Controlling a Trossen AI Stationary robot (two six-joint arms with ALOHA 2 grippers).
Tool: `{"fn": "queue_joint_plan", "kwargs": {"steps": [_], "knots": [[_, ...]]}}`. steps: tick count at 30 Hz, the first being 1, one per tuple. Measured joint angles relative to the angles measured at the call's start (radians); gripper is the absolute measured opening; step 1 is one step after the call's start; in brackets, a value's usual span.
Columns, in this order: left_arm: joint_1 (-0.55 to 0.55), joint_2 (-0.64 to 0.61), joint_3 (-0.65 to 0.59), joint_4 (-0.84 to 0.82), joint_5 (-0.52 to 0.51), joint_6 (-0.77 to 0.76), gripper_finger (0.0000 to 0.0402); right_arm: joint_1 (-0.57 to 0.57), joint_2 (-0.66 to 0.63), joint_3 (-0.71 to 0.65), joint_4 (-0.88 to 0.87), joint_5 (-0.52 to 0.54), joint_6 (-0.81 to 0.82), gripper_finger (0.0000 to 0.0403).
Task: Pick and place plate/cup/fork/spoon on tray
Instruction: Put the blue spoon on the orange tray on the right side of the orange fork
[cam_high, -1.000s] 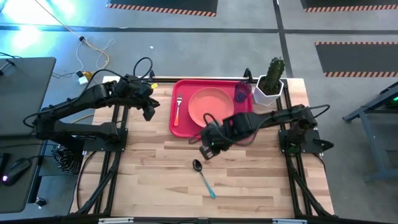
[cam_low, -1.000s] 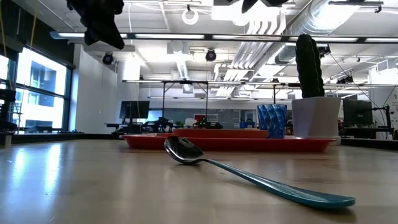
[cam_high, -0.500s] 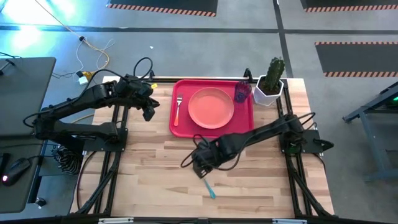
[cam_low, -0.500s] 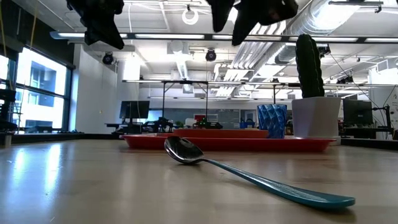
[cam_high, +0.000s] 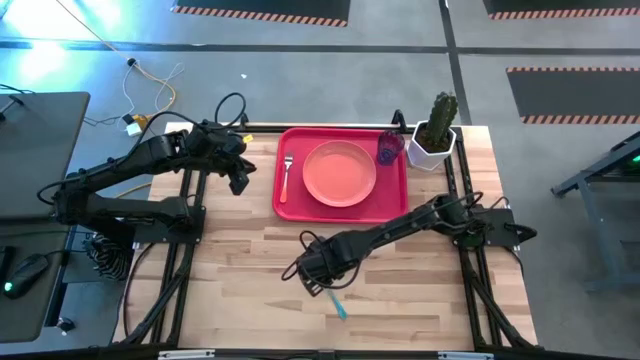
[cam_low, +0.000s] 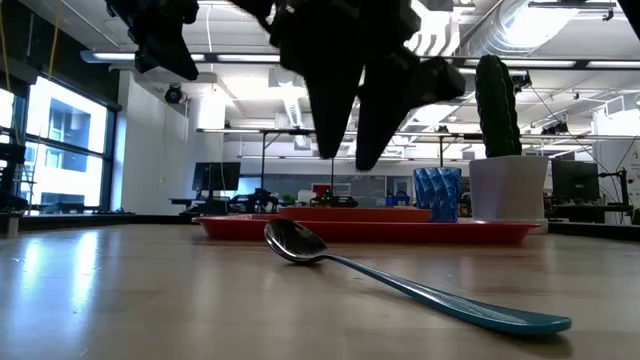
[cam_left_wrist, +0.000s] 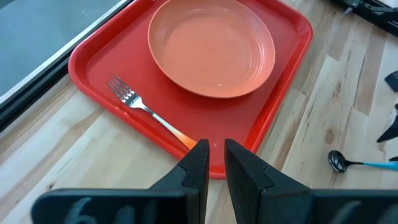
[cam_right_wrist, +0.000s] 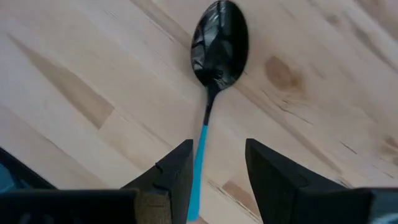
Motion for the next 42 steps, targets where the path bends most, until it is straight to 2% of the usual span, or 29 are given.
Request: {"fn": "queue_joint_plan", "kwargs": {"steps": [25, 28, 35, 42], "knots": [[0.000, 0.000, 0.000, -0.009, 0.000, -0.001, 0.0042, 0.033, 0.144, 0.002, 0.089, -0.035, 0.001, 0.0134], [0.000, 0.000, 0.000, -0.009, 0.000, -0.001, 0.0042, 0.033, 0.144, 0.002, 0.085, -0.033, 0.012, 0.0110], [0.000, 0.000, 0.000, -0.009, 0.000, -0.001, 0.0042, 0.026, 0.145, 0.002, 0.071, -0.036, 0.034, 0.0010], [0.000, 0.000, 0.000, -0.009, 0.000, 0.000, 0.0042, 0.015, 0.145, 0.002, 0.072, -0.053, 0.044, 0.0007]]}}
